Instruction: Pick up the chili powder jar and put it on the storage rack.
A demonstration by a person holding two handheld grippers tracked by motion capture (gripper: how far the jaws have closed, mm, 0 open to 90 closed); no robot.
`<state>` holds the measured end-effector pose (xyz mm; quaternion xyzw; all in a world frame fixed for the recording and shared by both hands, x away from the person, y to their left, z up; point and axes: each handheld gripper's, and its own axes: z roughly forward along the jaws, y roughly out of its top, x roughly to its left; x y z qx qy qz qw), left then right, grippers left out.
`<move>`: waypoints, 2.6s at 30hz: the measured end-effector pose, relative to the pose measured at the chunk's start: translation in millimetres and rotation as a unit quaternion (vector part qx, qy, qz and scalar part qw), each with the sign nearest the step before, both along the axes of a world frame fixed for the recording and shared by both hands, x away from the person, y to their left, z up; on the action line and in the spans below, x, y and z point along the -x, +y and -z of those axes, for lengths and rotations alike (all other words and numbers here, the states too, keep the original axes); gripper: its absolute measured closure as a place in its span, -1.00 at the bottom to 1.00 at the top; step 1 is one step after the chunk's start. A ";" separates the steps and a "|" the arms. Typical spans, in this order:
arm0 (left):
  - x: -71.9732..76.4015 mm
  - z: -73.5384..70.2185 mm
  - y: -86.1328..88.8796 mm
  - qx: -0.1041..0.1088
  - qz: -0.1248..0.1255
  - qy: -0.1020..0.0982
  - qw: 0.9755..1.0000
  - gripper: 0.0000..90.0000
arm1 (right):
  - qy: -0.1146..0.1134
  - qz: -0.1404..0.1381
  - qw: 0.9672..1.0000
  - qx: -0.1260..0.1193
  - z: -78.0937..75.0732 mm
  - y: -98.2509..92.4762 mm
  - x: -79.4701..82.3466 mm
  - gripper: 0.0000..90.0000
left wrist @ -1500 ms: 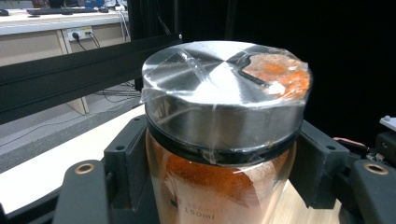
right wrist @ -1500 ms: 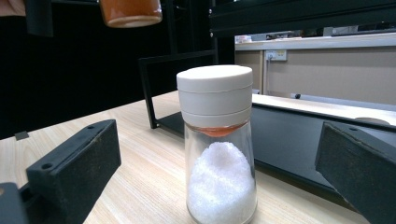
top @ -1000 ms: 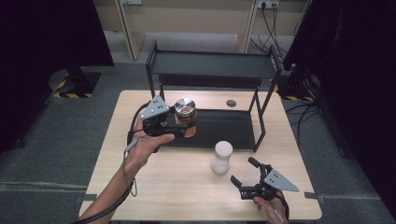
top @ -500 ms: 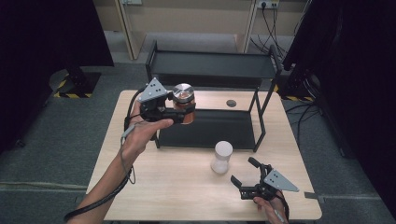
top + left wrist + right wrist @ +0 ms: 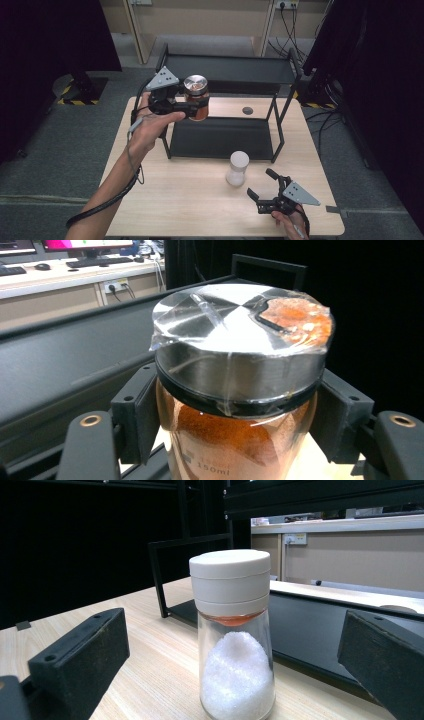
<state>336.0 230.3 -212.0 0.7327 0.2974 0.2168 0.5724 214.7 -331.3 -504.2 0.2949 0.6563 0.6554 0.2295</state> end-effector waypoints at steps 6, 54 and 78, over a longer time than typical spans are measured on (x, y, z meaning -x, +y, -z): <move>-3.3 -12.1 -0.5 -0.005 -0.011 0.001 1.000 -0.32 | 0.002 0.000 1.000 -0.001 -0.1 -0.2 -0.3 -0.99; -46.4 -61.1 -16.1 -0.003 -0.096 0.007 0.995 -0.32 | 0.004 -0.005 1.000 0.000 0.6 0.0 -1.9 -0.99; -76.7 -56.7 -30.5 0.001 -0.135 0.011 0.991 -0.32 | 0.002 -0.007 1.000 -0.002 0.7 -0.8 -1.6 -0.99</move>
